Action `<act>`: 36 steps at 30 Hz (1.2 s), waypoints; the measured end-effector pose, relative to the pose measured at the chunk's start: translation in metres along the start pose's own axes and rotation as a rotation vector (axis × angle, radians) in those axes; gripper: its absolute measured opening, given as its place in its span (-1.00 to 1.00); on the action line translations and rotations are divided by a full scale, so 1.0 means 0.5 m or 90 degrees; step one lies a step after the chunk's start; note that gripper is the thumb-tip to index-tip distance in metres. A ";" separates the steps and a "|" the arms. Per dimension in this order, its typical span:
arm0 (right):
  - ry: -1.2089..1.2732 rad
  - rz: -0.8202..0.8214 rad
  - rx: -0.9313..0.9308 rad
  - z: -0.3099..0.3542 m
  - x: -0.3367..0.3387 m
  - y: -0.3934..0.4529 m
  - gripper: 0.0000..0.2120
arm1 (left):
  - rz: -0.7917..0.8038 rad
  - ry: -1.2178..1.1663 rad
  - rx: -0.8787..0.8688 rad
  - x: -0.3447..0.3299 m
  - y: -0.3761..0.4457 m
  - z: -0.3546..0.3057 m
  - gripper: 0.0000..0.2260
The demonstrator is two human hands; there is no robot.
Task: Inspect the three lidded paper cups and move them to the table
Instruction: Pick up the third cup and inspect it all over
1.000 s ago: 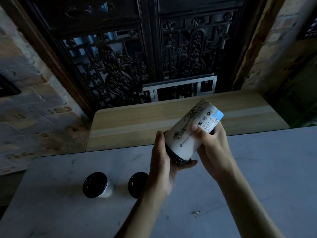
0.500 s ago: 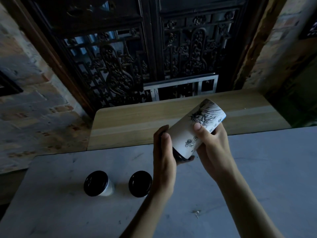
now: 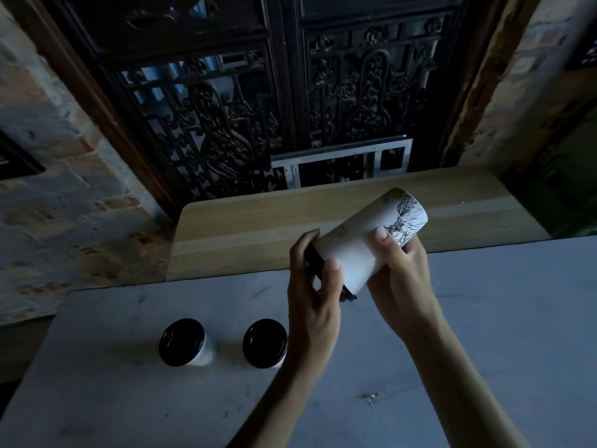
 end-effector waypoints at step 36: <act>-0.860 -0.114 0.417 0.015 -0.018 -0.061 -0.58 | -0.123 -0.313 0.303 0.022 -0.007 0.024 -0.49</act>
Point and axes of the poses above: each hand's wrist, its own y-axis towards the middle knuckle, its own x-axis out of the back of the hand, z = x × y, the point moved 3 cm from there along y, towards the middle knuckle, and after that the axes turned 15 degrees about -y, right-handed, at the moved point
